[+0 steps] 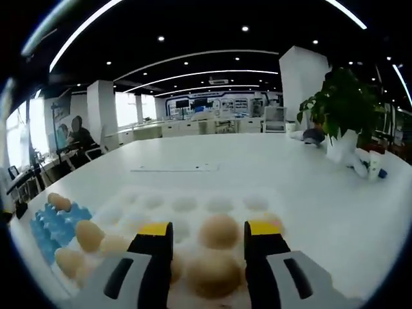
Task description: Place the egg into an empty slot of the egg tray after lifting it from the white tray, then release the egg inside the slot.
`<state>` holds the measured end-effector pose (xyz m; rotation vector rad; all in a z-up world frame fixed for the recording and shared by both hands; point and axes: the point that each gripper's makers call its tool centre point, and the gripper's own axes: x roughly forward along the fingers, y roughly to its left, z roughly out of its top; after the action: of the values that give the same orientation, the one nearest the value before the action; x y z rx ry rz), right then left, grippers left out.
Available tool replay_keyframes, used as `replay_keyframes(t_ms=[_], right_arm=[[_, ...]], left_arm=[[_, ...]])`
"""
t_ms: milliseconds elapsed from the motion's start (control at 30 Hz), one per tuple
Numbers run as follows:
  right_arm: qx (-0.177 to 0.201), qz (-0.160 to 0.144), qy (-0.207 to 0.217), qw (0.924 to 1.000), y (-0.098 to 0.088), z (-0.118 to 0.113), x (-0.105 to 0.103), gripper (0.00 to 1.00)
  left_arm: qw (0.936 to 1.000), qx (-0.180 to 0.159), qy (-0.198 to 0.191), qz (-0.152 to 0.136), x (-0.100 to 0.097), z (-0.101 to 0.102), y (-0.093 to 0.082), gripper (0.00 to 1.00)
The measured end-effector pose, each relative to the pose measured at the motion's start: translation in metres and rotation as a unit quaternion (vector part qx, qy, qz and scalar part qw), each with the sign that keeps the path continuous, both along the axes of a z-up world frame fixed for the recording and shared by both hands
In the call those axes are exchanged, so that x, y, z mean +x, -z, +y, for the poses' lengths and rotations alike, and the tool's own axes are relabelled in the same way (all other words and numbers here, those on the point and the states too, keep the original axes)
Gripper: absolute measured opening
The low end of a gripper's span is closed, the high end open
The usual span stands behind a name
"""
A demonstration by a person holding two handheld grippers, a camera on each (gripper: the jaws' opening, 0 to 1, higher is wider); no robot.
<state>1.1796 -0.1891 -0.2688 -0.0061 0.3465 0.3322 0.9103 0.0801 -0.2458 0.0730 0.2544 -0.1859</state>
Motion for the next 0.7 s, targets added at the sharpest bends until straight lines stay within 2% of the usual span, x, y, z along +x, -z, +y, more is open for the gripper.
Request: replay_keyframes(t_ms=[167,333,700], right_arm=[[-0.010,0.011,0.002,0.9999,0.003,-0.001,0.005,0.42],[-0.032,0.016,0.011,0.9993,0.007,-0.005,0.010,0.32],[-0.020,0.049,0.026,0.9983,0.015,-0.003,0.018,0.31]], left_arm=[[1.0000,-0.002,0.000,0.000,0.001,0.000,0.000,0.99],[1.0000,-0.003,-0.002,0.000,0.001,0.001,0.001,0.99],[0.9999,-0.008,-0.009,-0.005,0.002,0.009,-0.002,0.99]])
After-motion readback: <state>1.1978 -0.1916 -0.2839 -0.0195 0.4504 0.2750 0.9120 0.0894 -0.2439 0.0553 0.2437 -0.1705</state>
